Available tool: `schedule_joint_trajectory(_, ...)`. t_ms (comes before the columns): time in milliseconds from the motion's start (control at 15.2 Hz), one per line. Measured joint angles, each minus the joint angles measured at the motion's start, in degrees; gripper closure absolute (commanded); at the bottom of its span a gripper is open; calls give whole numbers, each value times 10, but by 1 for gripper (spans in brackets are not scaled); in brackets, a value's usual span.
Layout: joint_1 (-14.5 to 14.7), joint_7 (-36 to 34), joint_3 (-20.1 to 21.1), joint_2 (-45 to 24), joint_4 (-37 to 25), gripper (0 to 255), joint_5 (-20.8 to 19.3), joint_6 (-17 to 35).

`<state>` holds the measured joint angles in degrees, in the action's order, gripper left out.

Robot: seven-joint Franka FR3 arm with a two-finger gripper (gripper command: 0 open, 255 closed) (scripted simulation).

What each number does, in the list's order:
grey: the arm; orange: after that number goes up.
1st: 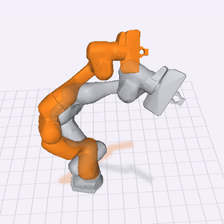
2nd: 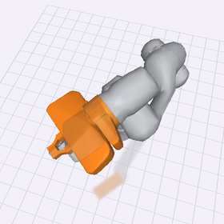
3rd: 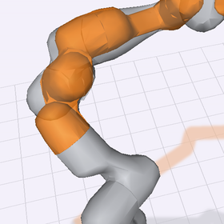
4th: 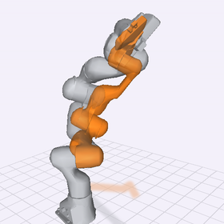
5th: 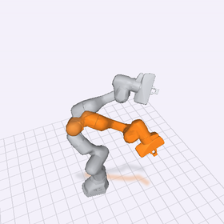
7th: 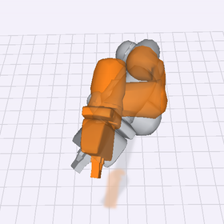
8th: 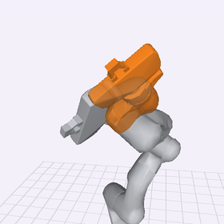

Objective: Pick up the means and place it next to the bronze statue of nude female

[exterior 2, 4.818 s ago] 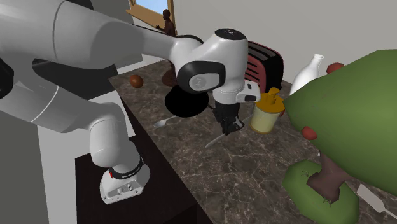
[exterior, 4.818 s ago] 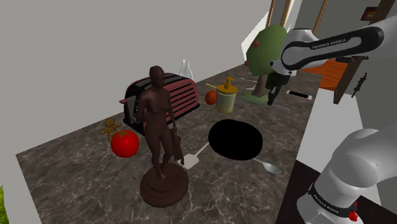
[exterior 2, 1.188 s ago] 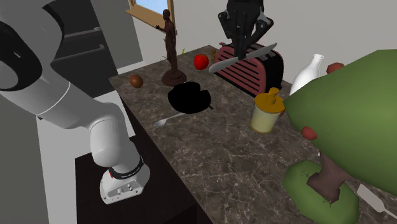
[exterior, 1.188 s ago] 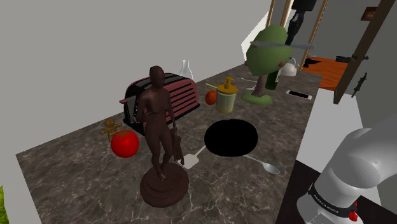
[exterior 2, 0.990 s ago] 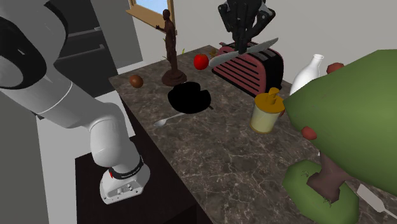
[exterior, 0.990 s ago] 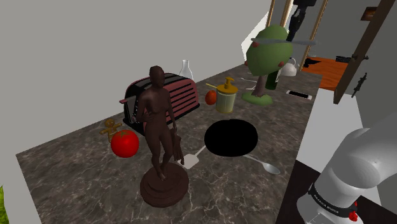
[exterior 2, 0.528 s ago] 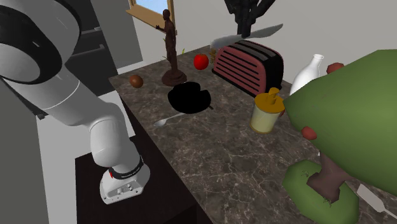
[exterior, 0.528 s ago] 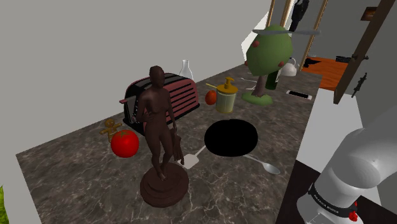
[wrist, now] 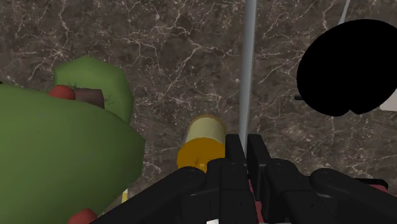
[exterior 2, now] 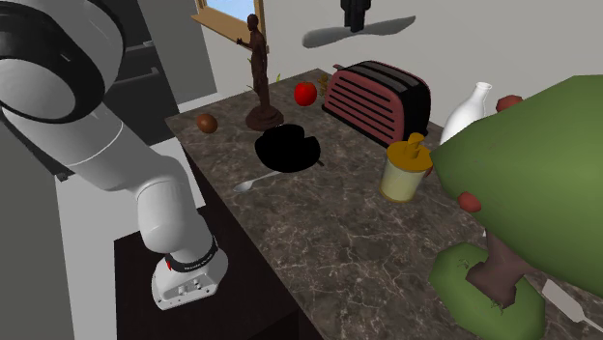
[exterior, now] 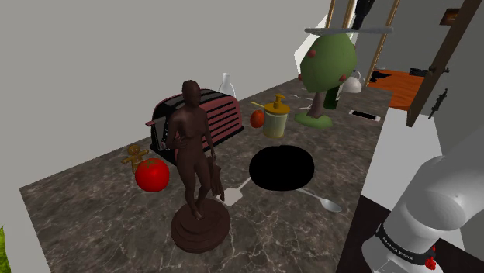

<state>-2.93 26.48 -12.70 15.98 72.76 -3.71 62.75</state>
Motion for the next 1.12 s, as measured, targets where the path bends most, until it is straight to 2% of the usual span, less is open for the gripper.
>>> schedule_joint_trajectory(660,40,-172,124,45,55,255,20,4)
schedule_joint_trajectory(1122,65,-283,205,22,24,255,38,-6)
